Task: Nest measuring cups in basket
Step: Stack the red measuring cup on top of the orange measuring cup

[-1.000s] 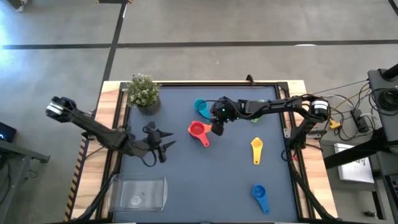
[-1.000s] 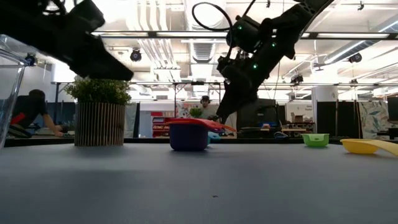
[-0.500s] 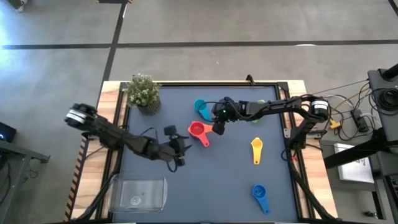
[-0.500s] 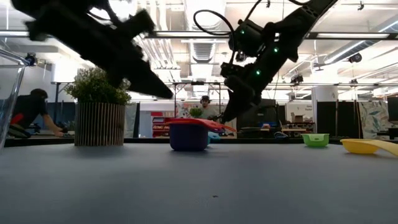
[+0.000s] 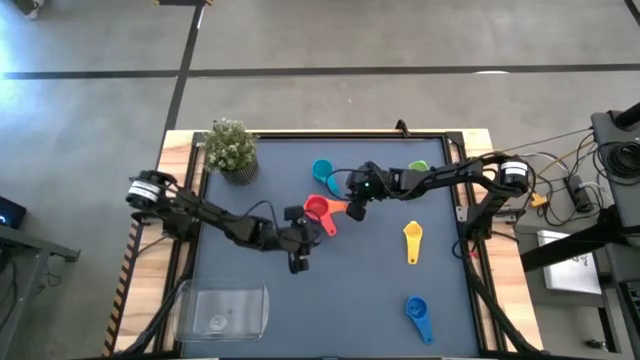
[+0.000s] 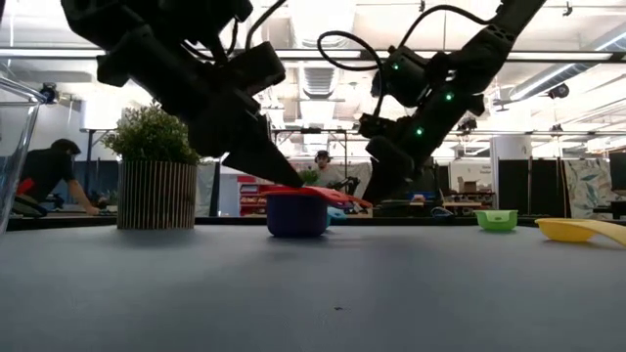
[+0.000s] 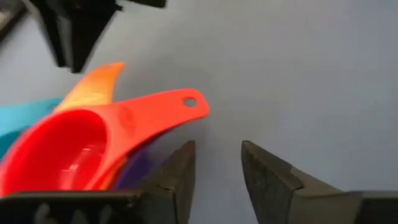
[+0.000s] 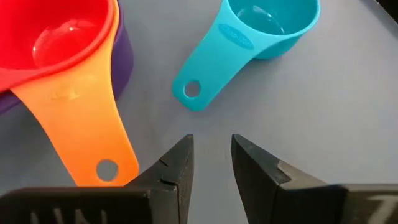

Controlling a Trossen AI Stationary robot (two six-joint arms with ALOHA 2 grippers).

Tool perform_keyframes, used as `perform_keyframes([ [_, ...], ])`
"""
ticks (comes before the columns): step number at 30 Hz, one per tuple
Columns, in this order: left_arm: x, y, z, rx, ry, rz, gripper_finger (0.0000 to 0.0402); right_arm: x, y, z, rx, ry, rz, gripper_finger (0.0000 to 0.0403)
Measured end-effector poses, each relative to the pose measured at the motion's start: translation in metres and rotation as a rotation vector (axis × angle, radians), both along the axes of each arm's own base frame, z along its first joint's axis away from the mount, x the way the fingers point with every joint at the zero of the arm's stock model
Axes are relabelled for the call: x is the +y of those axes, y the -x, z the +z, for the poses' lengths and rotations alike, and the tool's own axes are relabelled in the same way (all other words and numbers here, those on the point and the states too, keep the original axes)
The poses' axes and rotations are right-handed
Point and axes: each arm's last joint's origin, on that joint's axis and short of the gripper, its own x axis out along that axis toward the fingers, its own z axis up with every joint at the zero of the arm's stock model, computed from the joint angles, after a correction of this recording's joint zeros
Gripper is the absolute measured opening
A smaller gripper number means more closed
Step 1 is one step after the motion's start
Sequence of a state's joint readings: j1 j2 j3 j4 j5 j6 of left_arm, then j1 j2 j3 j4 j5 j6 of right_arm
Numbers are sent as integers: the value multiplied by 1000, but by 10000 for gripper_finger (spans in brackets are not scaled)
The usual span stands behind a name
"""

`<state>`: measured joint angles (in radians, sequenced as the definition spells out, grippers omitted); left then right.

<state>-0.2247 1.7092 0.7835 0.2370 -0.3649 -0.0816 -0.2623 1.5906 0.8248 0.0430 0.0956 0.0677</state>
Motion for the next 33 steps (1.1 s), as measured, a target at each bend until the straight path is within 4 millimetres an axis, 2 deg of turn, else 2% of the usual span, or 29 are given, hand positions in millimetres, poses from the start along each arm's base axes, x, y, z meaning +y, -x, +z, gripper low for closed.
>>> perform_keyframes([
  [12,15,-9,-15,22,65,21,5,3,-6,5,-100,-88,99,62],
  [16,19,-15,-16,-30,86,22,6,3,-6,5,-102,-98,90,57],
  [33,29,-21,-28,-41,112,42,0,11,-8,5,-110,-134,92,57],
])
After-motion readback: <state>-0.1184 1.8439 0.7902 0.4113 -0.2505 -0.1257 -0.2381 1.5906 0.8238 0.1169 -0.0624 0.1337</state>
